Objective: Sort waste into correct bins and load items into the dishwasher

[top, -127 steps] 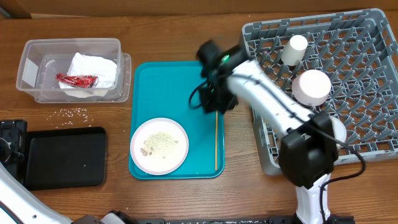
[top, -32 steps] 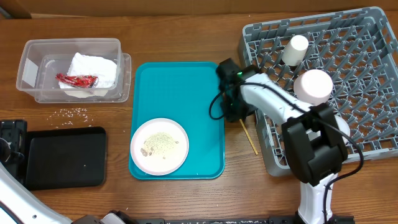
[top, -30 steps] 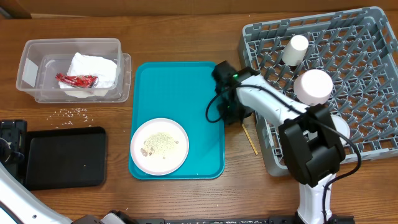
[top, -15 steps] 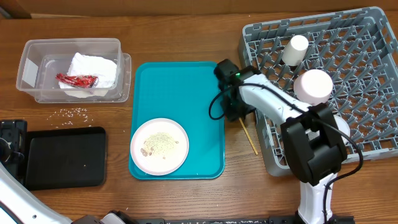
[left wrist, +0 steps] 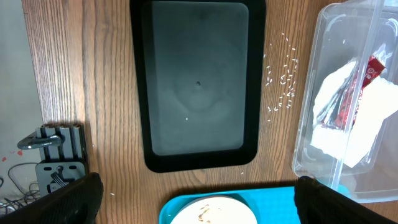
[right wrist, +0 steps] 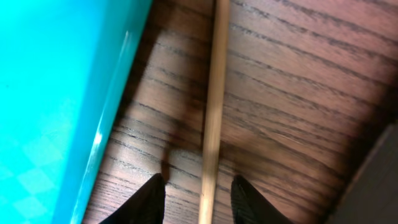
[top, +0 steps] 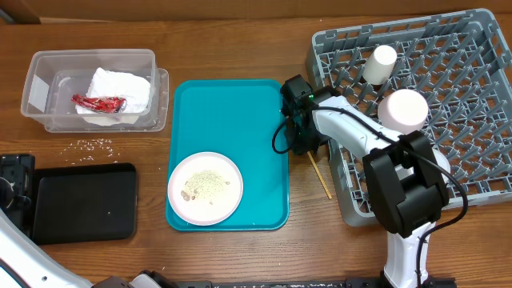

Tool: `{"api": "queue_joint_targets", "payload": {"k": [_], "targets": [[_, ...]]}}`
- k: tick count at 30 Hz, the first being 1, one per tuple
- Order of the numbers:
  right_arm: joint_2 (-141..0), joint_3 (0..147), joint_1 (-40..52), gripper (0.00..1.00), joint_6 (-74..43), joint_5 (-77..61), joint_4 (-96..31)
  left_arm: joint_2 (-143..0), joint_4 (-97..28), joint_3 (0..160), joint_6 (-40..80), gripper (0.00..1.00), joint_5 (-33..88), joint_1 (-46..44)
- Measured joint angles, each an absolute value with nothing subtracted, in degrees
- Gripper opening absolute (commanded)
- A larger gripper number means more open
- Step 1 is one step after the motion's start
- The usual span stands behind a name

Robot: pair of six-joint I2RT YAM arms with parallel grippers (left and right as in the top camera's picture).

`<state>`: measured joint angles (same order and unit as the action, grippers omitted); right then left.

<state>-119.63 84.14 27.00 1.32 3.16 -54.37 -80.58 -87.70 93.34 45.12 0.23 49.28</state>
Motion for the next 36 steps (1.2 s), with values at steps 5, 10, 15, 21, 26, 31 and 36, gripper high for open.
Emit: {"api": "queue_joint_targets", "payload": {"k": [5,10,15,21,26,31,36], "targets": [[-119.52,82.85,27.00,0.25,1.28,2.79,-52.27,-80.58,-87.70,93.34,45.12,1.00,0.23,49.28],[-119.42,82.65,27.05,0.06,-0.80,2.35,-52.12,-80.58,-87.68,93.34,45.12,1.00,0.23,49.28],[-119.46,83.42,27.05,0.04,-3.46,2.35,-53.71,-80.58,-87.68,93.34,45.15,1.00,0.23,49.28],[-120.44,92.82,26.98,0.04,-5.04,3.88,-62.26,-80.58,-87.68,93.34,45.12,1.00,0.23,49.28],[-120.53,108.60,26.11,0.04,-5.50,6.02,-69.93,-80.58,-87.68,93.34,45.12,1.00,0.21,49.28],[-120.33,122.85,21.82,0.04,-5.13,10.09,-74.17,-80.58,-87.68,93.34,45.12,1.00,0.25,49.28],[-120.29,125.40,13.67,0.04,-1.54,8.43,-74.67,-80.58,-87.68,93.34,45.12,1.00,0.23,49.28]]}}
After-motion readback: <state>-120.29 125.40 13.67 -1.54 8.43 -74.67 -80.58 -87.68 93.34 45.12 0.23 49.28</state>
